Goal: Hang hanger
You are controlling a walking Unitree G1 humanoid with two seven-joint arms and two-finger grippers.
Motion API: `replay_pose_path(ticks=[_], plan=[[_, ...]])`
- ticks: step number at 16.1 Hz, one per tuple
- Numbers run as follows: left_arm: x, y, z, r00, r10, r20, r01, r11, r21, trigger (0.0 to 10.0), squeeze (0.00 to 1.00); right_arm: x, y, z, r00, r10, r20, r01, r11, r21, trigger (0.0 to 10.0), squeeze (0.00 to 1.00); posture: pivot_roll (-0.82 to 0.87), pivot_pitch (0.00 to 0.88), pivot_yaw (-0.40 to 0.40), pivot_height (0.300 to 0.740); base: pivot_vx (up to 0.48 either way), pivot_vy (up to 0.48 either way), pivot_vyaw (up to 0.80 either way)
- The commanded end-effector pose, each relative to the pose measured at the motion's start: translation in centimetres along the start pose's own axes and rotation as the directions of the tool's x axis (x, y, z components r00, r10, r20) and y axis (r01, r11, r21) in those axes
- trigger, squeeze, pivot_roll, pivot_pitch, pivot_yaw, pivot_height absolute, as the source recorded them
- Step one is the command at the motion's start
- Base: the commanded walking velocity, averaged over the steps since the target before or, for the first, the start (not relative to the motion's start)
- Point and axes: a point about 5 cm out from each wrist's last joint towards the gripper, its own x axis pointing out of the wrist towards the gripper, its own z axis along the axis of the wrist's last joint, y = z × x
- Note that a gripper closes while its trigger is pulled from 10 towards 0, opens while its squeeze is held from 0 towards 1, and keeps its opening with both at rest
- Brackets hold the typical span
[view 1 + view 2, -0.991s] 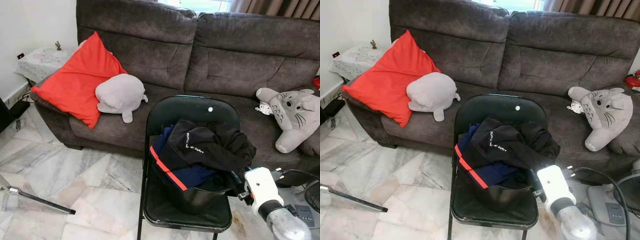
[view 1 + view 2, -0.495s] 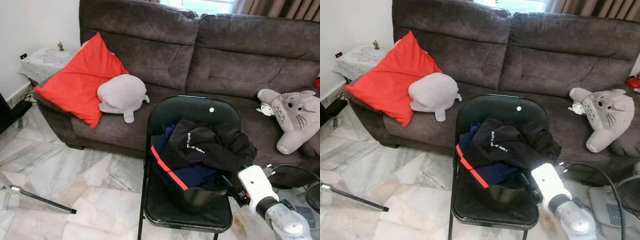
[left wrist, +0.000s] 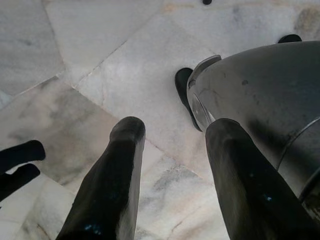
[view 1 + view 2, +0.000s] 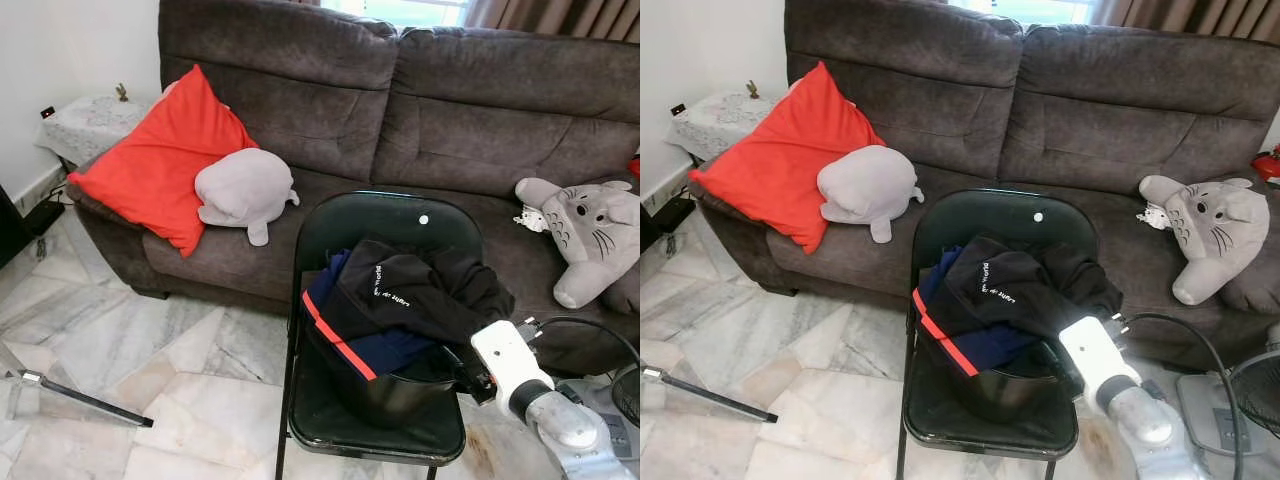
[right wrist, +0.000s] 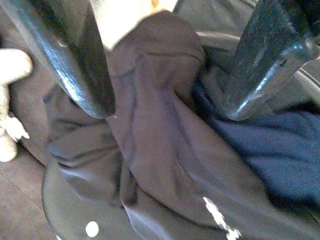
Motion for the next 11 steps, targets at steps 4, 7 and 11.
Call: replay_pose_path(ticks=[4, 7, 11], plan=[[-0.1, -0.1, -0.7, 1.0, -0.011, -0.028, 0.011, 1.0, 0.008, 10.0, 0.0, 0.8, -0.8, -0.9, 0.998, -0.028, -0.062, 0.027, 0.999, -0.017, 10.0, 0.0, -0.01, 0.08, -0.048, 0.74, 0.0, 0.0, 0.0], [-0.1, -0.1, -0.6, 1.0, -0.011, -0.028, 0.011, 1.0, 0.008, 10.0, 0.0, 2.0, -0.7, 0.0, 1.0, -0.016, -0.017, 0.016, 1.0, -0.011, 10.0, 0.0, -0.01, 0.082, -0.046, 0.74, 0.0, 0.0, 0.0], [-0.1, -0.1, -0.6, 1.0, -0.01, -0.028, 0.011, 1.0, 0.006, 10.0, 0.0, 2.9, -0.4, 0.5, 1.0, 0.005, -0.005, -0.005, 1.0, -0.01, 10.0, 0.0, 0.0, 0.085, -0.045, 0.74, 0.0, 0.0, 0.0]])
